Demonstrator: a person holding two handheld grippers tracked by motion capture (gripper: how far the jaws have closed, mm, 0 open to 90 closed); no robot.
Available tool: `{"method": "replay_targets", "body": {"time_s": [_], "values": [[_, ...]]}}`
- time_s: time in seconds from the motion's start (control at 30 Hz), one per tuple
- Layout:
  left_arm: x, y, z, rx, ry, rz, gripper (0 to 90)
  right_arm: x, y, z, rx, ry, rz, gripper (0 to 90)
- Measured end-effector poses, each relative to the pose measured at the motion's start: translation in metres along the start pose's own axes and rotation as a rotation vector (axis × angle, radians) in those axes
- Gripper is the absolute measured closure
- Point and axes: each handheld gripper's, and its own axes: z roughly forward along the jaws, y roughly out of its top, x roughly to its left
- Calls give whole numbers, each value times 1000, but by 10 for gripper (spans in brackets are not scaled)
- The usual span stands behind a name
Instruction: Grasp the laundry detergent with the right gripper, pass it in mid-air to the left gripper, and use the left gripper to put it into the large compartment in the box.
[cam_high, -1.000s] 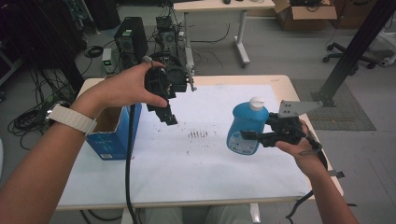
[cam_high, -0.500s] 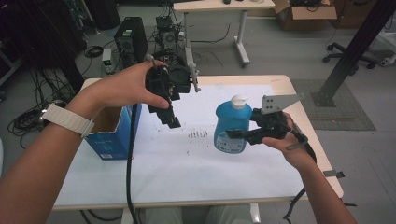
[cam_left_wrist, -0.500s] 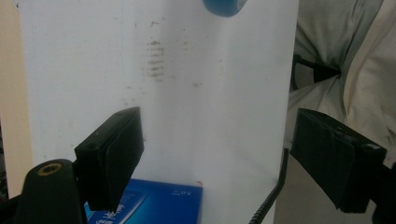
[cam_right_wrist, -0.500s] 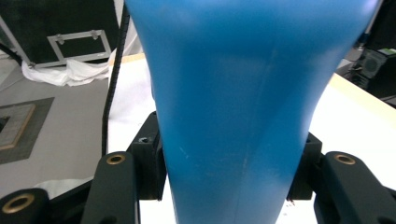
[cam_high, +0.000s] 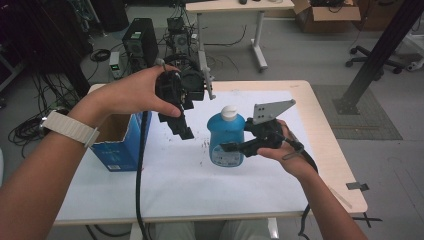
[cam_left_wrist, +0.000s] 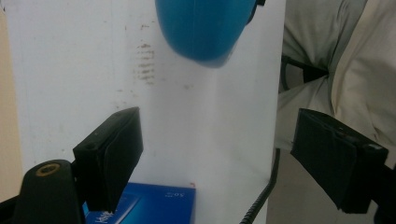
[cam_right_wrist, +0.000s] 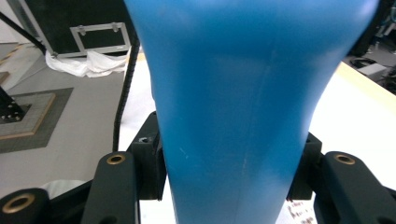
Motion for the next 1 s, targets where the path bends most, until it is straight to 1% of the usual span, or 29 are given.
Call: {"method": "replay_targets", "body": {"time_s": [0.03, 0.17, 0.2, 0.37, 0.63, 1.0], "values": [[0, 0, 0, -1, -3, 1, 168, 0, 0, 0, 0, 0, 0, 452], [-1, 1, 0, -1, -8, 3, 166, 1, 4, 14, 4, 27, -16, 452], [-2, 1, -1, -1, -8, 3, 166, 1, 4, 14, 4, 27, -16, 452], [-4, 2, 0, -3, -16, 12, 162, 3, 7, 25, 12, 50, -27, 452], [-6, 5, 1, -6, -19, 25, 156, 6, 10, 33, 17, 67, -42, 453], [-4, 9, 6, -3, -24, 26, 156, 10, 16, 41, 14, 73, -68, 453]]}}
